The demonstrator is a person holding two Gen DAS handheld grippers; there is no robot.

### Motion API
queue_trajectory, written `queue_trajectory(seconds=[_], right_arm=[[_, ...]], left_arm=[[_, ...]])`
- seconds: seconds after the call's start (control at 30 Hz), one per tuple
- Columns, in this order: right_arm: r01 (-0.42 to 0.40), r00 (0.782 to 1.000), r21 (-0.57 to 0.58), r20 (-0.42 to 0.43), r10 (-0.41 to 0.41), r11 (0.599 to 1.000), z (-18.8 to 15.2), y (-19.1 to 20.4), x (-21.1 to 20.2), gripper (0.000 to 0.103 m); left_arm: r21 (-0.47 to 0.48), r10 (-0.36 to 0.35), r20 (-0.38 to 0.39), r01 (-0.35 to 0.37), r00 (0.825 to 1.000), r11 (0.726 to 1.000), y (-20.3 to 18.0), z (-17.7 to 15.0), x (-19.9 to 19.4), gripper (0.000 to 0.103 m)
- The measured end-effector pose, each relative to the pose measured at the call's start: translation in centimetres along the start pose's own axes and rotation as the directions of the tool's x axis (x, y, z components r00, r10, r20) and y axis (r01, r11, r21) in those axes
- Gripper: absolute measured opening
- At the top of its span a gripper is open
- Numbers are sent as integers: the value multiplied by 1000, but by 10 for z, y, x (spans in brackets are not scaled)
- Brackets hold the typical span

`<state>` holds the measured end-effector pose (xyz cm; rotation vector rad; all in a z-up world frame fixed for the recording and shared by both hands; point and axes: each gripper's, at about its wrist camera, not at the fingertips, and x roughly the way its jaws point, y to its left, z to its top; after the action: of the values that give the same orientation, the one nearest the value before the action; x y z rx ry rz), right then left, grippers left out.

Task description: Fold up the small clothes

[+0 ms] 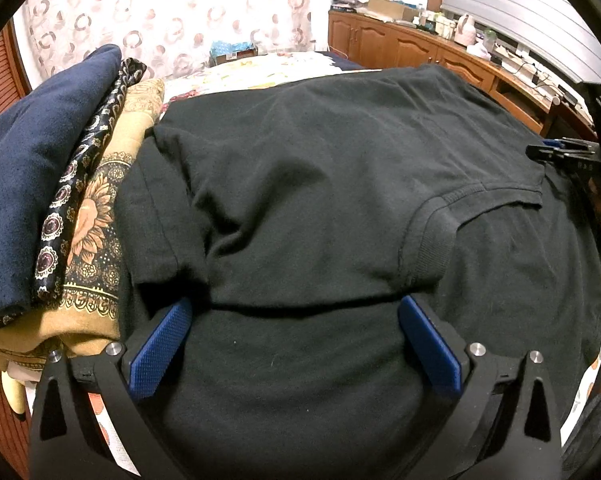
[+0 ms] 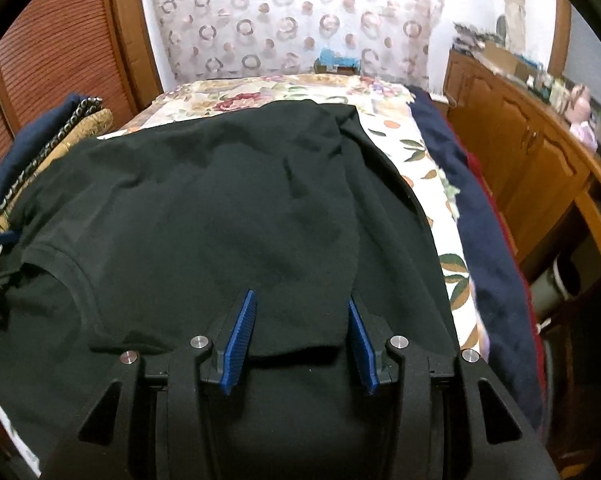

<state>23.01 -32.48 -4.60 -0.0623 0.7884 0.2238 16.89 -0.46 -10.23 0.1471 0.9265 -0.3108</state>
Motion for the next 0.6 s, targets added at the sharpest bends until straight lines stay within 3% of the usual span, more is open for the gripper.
queue_trajectory(seconds=[0.17,0.33,0.4,0.47,0.53,0.6], right_arm=[[-1,1000,-10,22,1,1000,-3,4,0,48],[12,1000,-25,19,-12,1000,1,5,4,48],[11,1000,-26,19,-11,1000,2,4,4,48],[11,1000,-26,19,-10,1000,2,5,3,48],[11,1000,-27,19,-11,1000,2,4,4,48],[11,1000,-27,19,-10,1000,2,4,4,48]], left_arm=[[1,-9,-1,9,1000,1000,1,-1,-1,101],[-80,-36,101,44,994,996,16,-6,-28,97],[-126,-40,137,57,990,990,26,-8,-40,89],[-155,-17,145,39,989,987,33,-9,-47,69],[-175,12,150,15,989,985,40,-9,-51,58],[-186,25,149,3,988,982,43,-7,-50,54]])
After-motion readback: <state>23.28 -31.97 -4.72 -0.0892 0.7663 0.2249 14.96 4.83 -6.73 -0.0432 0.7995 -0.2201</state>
